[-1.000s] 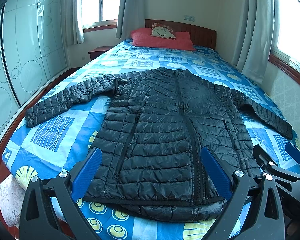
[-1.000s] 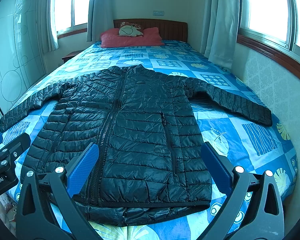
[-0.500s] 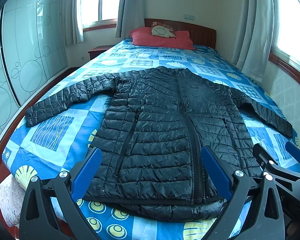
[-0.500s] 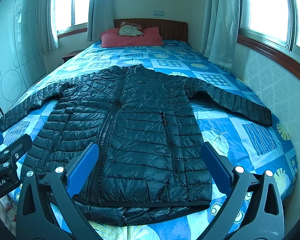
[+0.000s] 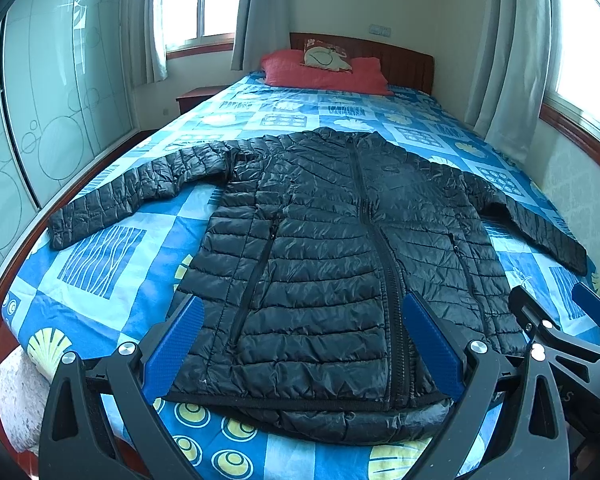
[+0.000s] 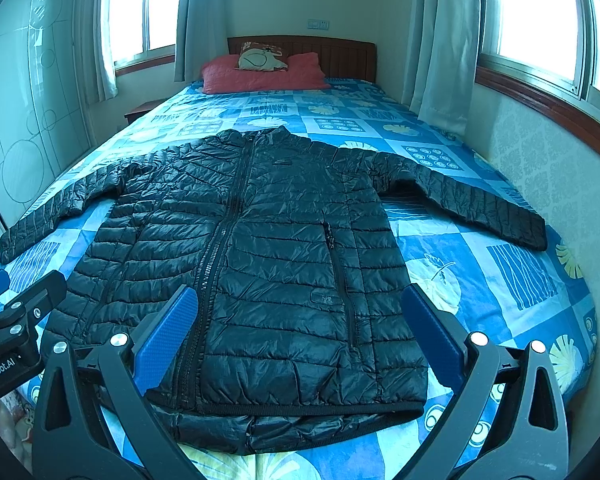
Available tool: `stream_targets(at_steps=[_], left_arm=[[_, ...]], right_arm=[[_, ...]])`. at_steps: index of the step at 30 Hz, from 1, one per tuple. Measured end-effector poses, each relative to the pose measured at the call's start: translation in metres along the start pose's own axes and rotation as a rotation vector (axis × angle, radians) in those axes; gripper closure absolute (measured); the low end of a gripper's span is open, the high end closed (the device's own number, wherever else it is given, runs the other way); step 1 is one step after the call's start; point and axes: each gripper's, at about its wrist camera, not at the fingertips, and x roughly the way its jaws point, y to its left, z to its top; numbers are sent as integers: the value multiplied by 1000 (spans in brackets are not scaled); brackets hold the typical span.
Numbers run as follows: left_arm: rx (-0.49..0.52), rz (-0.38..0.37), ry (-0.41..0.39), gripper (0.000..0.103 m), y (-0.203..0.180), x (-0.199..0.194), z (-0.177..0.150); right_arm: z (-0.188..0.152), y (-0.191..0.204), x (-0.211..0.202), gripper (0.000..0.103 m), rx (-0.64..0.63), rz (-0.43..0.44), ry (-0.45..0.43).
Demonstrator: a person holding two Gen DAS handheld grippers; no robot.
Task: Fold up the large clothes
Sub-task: 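Move the right gripper to a jacket sleeve cuff and grasp it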
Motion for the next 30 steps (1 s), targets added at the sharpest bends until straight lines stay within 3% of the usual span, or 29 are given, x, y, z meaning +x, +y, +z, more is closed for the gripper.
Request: stream_targets(at_steps=[7, 12, 18, 19, 20, 22, 25, 30], left_arm=[[-90, 38, 75, 5, 46, 44, 10], [-206, 170, 79, 5, 115, 96, 26], [-407, 344, 151, 5, 207, 164, 26], [-421, 362, 158, 5, 216, 170, 24], [-446, 388, 168, 5, 228, 179, 21], [-487, 427, 180, 5, 246, 192, 14], [-525, 453, 175, 5, 263, 205, 10], [-473, 529, 147, 5, 259, 214, 10]], right_arm=[[5, -38, 26, 2, 92, -14, -12], [16, -103, 67, 2, 256, -70, -9], [22, -196, 122, 3, 474, -144, -8], [21, -208, 128, 10, 502, -149, -11], [20, -222, 136, 27, 536, -155, -11], [16, -252, 153, 42, 611, -179, 9], [11, -295, 169, 41, 707, -187, -22], [1, -372, 189, 36, 902, -187, -83]])
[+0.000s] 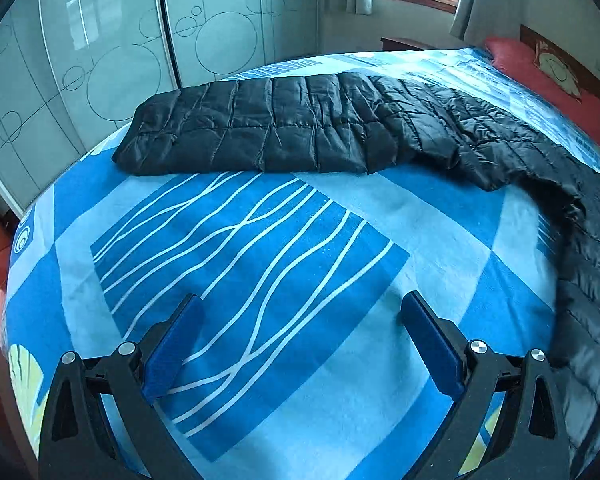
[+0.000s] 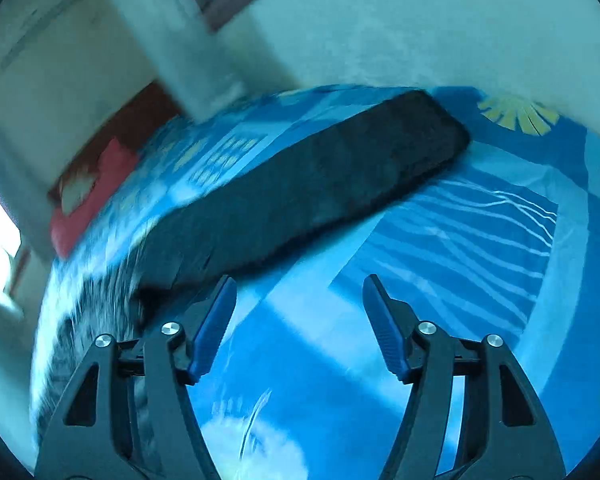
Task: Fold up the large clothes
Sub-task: 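Move the right gripper to a jacket sleeve cuff and grasp it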
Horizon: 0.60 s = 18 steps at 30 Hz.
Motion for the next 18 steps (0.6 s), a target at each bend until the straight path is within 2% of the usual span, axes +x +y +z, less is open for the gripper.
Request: stream_targets(at_steps=[5, 10, 14, 18], left_arm=[[26, 44, -23, 4, -11, 3, -3], [32, 56, -28, 4, -13, 8, -2], [36, 63, -33, 4, -13, 7, -2], [36, 62, -34, 4, -13, 6, -2]], right_arm=[[36, -47, 35, 35, 173, 14, -6], [52, -79, 60, 34, 306, 52, -28], [65, -86, 73, 22, 318, 99, -83], [76, -82, 81, 21, 255, 79, -120]])
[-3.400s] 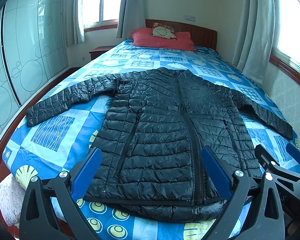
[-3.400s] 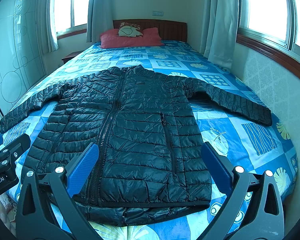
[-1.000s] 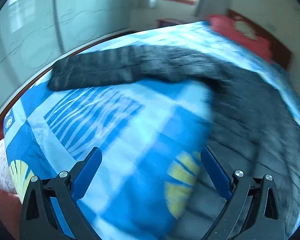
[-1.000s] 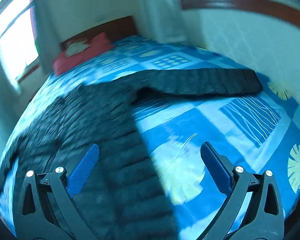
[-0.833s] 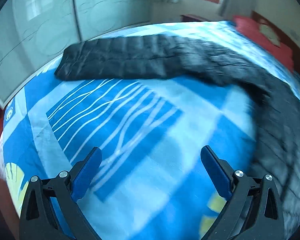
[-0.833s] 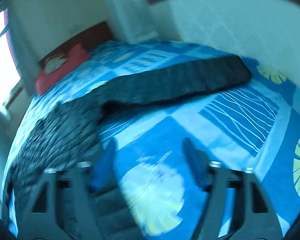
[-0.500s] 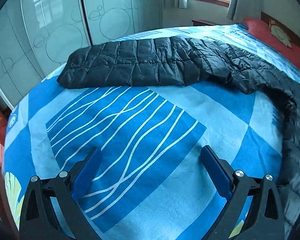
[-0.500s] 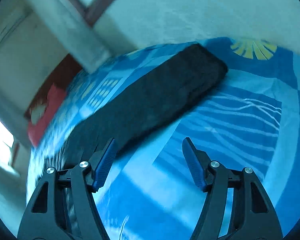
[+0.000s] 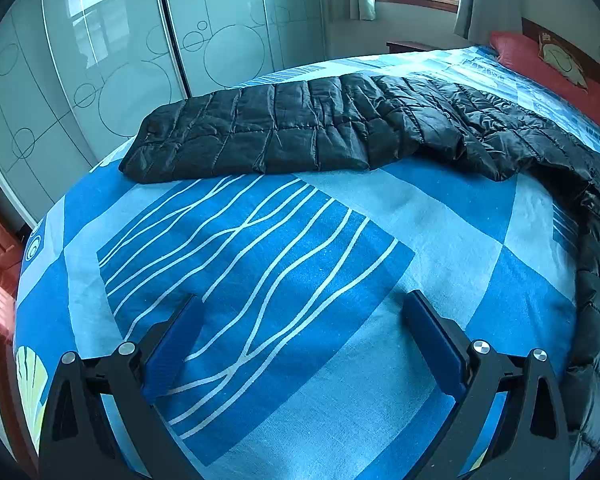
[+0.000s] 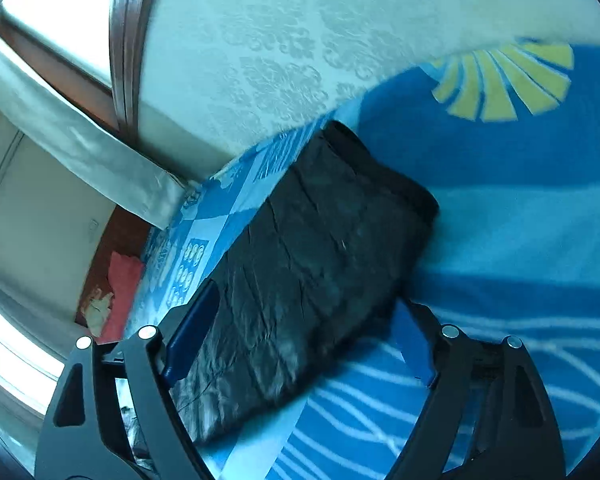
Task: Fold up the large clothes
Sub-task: 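Move the right gripper to a jacket sleeve cuff and grasp it, then lift the sleeve with the right gripper, lay it across the jacket body, release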
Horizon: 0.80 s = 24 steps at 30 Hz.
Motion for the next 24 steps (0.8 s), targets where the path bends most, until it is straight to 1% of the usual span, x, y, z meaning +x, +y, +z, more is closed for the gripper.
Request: stream_targets(at_steps=[1, 2, 3, 5, 6, 7, 8, 10, 11, 15, 17, 18, 20, 21, 24], left_arm=[[2, 2, 0, 4, -1, 0, 0], [4, 6, -1, 4, 0, 0, 0], [7, 9, -2, 4, -1, 0, 0], [8, 12, -2, 4, -2, 0, -1], [8, 13, -2, 4, -2, 0, -1], [8, 13, -2, 4, -2, 0, -1], [7, 12, -1, 4, -2, 0, -1], [6, 11, -2, 4, -1, 0, -1], [7, 12, -3, 4, -2, 0, -1], [8, 15, -6, 4, -2, 0, -1], [8, 15, -7, 4, -2, 0, -1], [7, 14, -7, 4, -2, 0, -1], [5, 12, -8, 4, -2, 1, -1], [5, 11, -9, 4, -2, 1, -1], [3, 10, -11, 4, -2, 1, -1]], right_arm=[[1, 0, 1, 23, -6, -7, -7], [1, 0, 1, 31, -11, -23, -13], [3, -1, 3, 37, -13, -52, -21], [4, -4, 4, 63, -13, -87, -26], [6, -6, 8, 73, -11, -96, -22], [8, -9, 10, 86, -8, -89, -9], [9, -9, 11, 92, -5, -77, 2], [11, 0, 8, 96, -28, -62, 1], [10, 7, 4, 97, -45, -54, -8], [-5, 59, -18, 97, -178, 17, -35], [-27, 103, -27, 97, -293, 75, -28], [-36, 118, -29, 97, -328, 97, -20], [-67, 163, -34, 98, -428, 159, 10], [-89, 190, -36, 98, -492, 195, 30], [-147, 252, -39, 98, -619, 277, 83]])
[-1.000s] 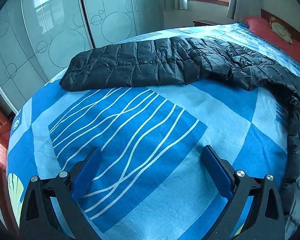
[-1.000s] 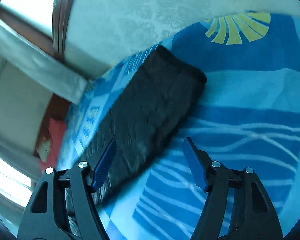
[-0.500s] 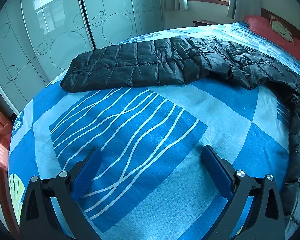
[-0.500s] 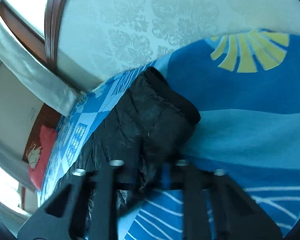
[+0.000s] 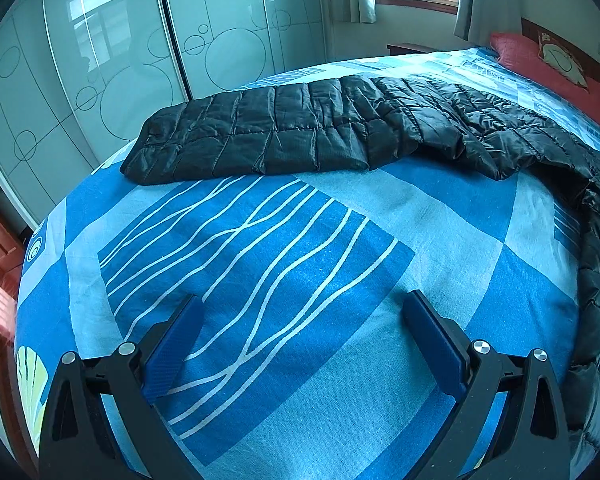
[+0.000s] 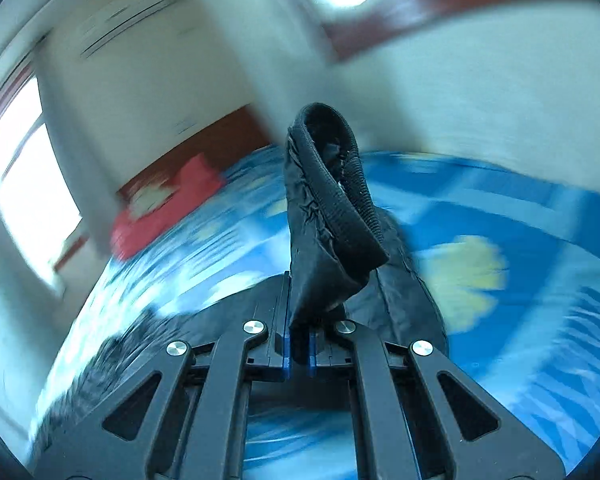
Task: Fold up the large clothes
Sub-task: 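Lift the sleeve with the right gripper, lay it across the jacket body, release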
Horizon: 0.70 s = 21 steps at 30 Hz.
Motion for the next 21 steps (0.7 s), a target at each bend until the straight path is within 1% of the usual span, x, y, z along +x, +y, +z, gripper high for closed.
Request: stream_targets(at_steps=[3, 4, 6, 7, 10, 16, 19, 21], left_arm=[[-3, -3, -4, 4, 0, 0, -1], [-4, -3, -5, 4, 0, 0, -1], [-7, -7, -7, 4, 1, 0, -1], [-9, -9, -7, 4, 1, 0, -1], [-14, -15, -8, 4, 2, 1, -1], [-18, -19, -11, 4, 3, 1, -1], [-20, -22, -13, 4, 4, 1, -2], [-21, -23, -15, 4, 4, 1, -3]], right_arm=[[-20, 68, 21, 98, -58, 90, 57], [-31, 99, 28, 98, -80, 127, 81], [-50, 143, 40, 98, -115, 181, 124], [-65, 172, 49, 98, -139, 214, 156], [-104, 238, 65, 98, -211, 277, 229], [-166, 325, 87, 98, -332, 348, 330], [-196, 355, 92, 98, -388, 356, 405], [-211, 365, 100, 97, -412, 354, 446]])
